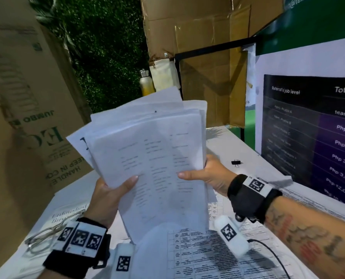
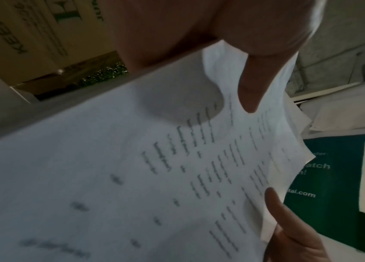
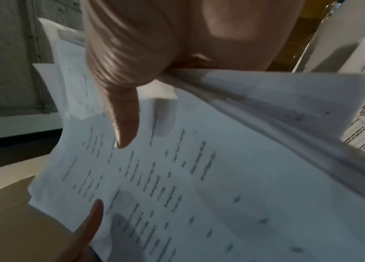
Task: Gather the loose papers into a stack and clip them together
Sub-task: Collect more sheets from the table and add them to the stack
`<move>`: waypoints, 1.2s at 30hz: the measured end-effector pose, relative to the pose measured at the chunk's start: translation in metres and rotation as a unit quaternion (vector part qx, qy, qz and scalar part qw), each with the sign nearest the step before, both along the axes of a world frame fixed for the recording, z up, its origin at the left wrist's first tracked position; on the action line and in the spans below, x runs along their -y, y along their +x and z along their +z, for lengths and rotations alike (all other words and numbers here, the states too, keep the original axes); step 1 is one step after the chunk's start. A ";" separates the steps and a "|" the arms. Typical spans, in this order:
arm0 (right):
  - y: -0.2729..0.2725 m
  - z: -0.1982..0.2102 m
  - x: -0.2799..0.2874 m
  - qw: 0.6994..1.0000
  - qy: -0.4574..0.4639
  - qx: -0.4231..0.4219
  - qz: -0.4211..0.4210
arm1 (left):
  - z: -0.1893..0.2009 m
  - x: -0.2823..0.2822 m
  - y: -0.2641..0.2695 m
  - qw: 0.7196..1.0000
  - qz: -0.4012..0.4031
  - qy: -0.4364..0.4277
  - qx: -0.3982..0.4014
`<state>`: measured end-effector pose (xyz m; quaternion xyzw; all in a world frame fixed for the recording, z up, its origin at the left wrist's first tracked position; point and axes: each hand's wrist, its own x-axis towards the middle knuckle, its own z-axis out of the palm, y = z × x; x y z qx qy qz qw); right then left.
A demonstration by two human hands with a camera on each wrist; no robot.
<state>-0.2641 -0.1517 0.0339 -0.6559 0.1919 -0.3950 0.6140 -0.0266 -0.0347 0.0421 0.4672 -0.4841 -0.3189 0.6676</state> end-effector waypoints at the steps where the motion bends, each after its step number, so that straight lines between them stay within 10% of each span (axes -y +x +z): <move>1: 0.001 0.000 -0.001 1.000 -0.002 -0.017 -0.005 | -0.004 0.002 0.002 1.000 0.016 0.023 0.003; 7: 0.007 0.004 -0.004 0.997 -0.047 -0.029 -0.060 | 0.008 -0.003 0.002 0.982 0.165 0.020 0.086; 14: 0.004 -0.007 0.008 0.994 -0.038 -0.097 -0.035 | 0.009 -0.008 -0.006 0.993 0.109 0.012 0.047; 22: -0.016 -0.028 0.037 0.868 -0.148 -0.470 -0.056 | 0.003 -0.007 0.007 0.981 0.185 0.032 0.043; 26: -0.016 -0.033 0.050 0.743 -0.230 -0.615 -0.134 | 0.009 -0.013 0.016 0.982 0.185 0.036 0.011; 36: -0.016 -0.033 0.062 0.713 -0.196 -0.664 -0.109 | 0.008 -0.026 0.018 0.984 0.172 0.040 -0.039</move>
